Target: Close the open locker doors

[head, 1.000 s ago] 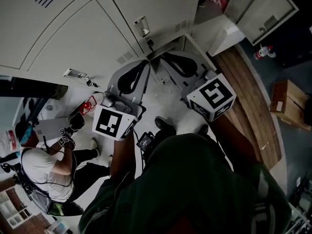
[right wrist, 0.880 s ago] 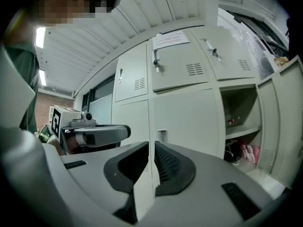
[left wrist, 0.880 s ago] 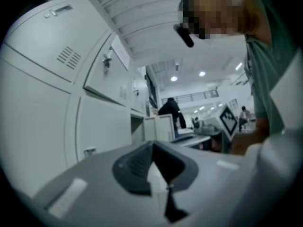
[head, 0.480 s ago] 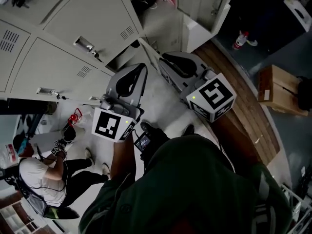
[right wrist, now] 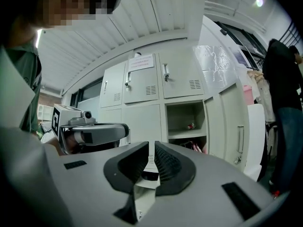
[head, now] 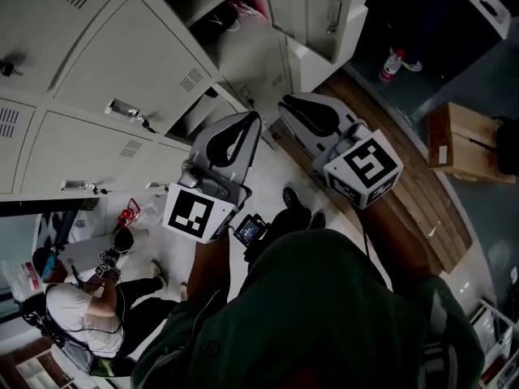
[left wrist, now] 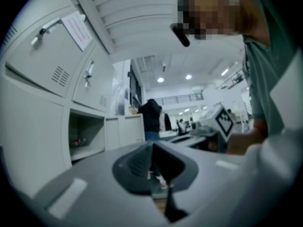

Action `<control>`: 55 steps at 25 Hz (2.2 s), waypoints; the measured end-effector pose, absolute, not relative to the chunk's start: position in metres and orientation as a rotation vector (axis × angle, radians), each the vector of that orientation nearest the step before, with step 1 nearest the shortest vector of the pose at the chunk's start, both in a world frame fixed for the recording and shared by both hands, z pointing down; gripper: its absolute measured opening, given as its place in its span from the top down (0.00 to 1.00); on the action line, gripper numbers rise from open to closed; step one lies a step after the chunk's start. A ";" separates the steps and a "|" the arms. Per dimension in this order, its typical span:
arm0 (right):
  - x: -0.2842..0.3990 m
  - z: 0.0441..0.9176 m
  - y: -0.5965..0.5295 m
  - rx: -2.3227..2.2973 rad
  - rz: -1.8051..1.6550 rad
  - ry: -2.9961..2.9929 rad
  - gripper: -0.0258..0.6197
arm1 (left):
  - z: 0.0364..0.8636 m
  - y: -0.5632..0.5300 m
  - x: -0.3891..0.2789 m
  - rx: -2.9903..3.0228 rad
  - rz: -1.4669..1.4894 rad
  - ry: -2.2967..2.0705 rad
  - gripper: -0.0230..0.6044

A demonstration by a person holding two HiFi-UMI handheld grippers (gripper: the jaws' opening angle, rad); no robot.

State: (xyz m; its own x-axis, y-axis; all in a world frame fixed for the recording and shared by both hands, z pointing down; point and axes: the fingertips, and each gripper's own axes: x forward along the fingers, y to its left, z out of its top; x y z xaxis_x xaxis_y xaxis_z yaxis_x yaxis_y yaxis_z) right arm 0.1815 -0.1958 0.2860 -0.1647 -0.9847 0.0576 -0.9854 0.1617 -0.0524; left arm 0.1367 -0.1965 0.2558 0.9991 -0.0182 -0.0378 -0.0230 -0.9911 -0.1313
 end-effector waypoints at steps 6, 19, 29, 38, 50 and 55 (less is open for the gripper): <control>0.209 0.282 -0.219 2.098 0.101 -2.284 0.90 | 0.248 -0.228 0.166 -3.019 0.132 -0.072 0.96; 0.276 0.272 -0.228 2.260 0.094 -2.065 0.90 | 0.238 -0.245 0.216 -3.026 0.188 -0.267 0.96; 0.343 0.279 -0.226 2.307 0.132 -2.030 0.90 | 0.245 -0.244 0.266 -3.034 0.120 -0.274 0.96; 0.411 0.288 -0.230 2.269 0.165 -2.087 0.90 | 0.254 -0.238 0.339 -3.030 0.051 -0.261 0.96; 0.459 0.304 -0.244 2.013 0.163 -2.294 0.90 | 0.271 -0.231 0.423 -3.036 -0.020 -0.213 0.96; 0.456 0.314 -0.252 1.872 0.129 -2.344 0.90 | 0.280 -0.231 0.435 -3.017 -0.065 -0.180 0.96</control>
